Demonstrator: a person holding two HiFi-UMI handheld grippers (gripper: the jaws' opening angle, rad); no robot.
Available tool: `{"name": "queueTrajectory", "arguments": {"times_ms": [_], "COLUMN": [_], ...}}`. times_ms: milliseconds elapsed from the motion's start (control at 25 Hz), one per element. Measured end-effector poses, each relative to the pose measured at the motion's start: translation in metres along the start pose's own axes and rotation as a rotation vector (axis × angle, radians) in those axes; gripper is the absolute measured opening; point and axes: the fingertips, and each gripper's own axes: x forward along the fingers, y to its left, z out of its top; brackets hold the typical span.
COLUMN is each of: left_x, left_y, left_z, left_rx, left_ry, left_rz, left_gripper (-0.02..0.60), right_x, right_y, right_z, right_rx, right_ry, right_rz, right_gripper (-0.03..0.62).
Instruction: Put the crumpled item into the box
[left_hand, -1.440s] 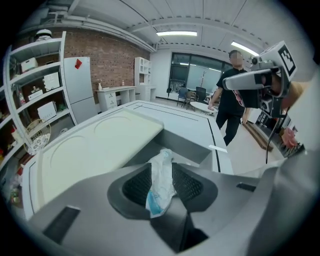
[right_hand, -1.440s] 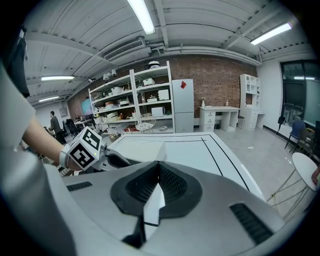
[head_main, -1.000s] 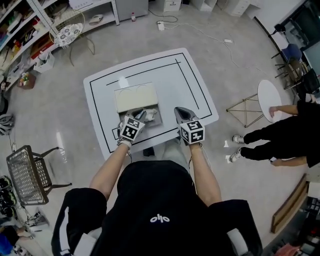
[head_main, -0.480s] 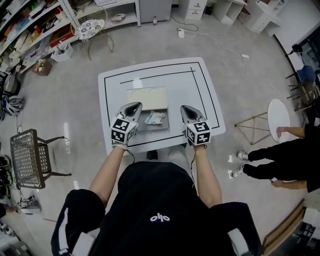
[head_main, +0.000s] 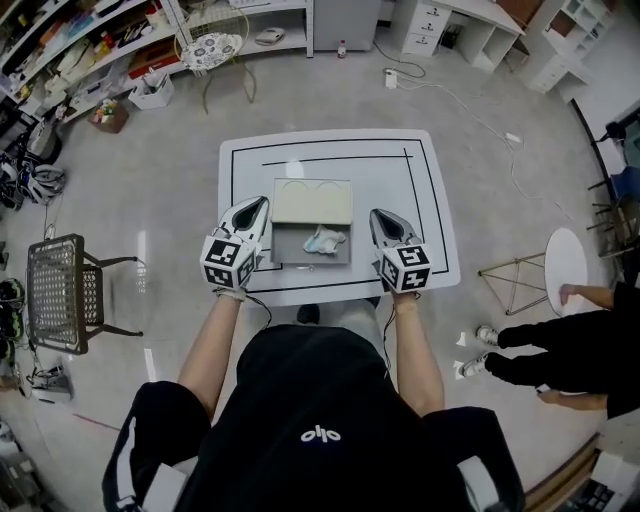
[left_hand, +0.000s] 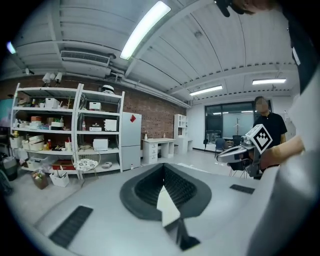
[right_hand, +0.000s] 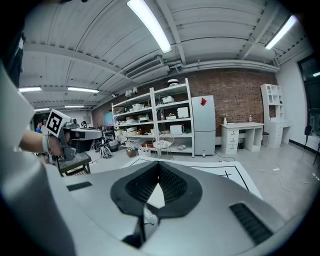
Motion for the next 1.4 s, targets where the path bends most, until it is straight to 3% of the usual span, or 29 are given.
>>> {"name": "queueTrajectory", "arguments": {"times_ms": [480,1400], "left_x": [-0.011,0.000], "left_y": [0.014,0.013], "left_z": [0.002,0.002], "left_rx": [-0.011,-0.003], "left_ry": [-0.030,-0.035], "left_rz": [0.035,-0.018], "left_gripper": [0.006,0.006], "right_x": [0.009,0.014], "right_y": [0.011,0.015], "right_z": [0.010,0.024], "right_rx": [-0.025,-0.062], "right_ry": [-0.007,-0.020], "right_rz": [0.030,0.024], "right_gripper": [0.009,0.009]}}
